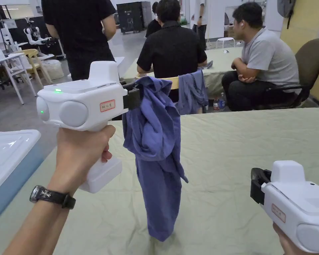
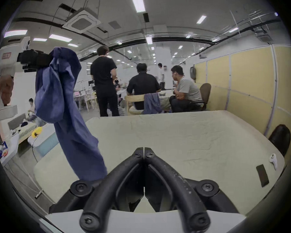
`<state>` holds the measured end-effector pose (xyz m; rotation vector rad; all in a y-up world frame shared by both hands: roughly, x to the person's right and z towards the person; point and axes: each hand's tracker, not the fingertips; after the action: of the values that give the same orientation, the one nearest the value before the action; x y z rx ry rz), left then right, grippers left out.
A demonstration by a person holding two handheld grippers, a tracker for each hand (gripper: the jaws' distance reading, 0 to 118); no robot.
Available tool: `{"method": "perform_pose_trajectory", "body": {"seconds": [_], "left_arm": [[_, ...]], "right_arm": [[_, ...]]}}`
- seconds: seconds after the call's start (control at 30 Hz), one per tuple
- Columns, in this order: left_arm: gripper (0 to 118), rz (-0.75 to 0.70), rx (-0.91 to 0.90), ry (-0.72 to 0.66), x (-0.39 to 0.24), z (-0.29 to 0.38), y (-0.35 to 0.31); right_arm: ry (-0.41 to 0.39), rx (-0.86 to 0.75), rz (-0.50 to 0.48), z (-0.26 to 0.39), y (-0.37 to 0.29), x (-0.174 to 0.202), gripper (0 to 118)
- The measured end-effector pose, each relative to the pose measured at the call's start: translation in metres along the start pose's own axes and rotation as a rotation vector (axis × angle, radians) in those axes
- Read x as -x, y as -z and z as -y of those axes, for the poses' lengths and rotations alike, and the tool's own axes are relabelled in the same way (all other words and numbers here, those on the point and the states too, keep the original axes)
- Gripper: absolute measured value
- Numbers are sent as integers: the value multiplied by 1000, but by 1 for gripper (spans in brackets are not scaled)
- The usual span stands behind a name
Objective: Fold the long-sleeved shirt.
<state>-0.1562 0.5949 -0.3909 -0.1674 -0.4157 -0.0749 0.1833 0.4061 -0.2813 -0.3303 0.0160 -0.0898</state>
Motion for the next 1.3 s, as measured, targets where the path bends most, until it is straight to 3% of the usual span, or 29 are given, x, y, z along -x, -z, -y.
{"method": "perform_pose_trajectory", "body": {"seconds": [0.33, 0.7, 1.0, 1.03, 1.1, 1.13, 1.3], "left_arm": [[12, 184, 132, 4, -95, 39, 101], [12, 329, 476, -52, -186, 210, 223], [13, 419, 690, -151, -235, 309, 257], [17, 418, 701, -151, -237, 311, 258], [45, 415, 712, -139, -241, 312, 254], [51, 408, 713, -132, -241, 311, 250], [51, 389, 560, -151, -219, 290, 201]], "right_arm": [[62, 16, 123, 18, -10, -69, 1], [113, 111, 218, 57, 9, -124, 1], [139, 189, 247, 83, 28, -142, 1], [137, 192, 247, 84, 28, -141, 1], [132, 199, 247, 85, 29, -139, 1], [131, 200, 247, 85, 29, -138, 1], [116, 194, 228, 79, 26, -124, 1]]}}
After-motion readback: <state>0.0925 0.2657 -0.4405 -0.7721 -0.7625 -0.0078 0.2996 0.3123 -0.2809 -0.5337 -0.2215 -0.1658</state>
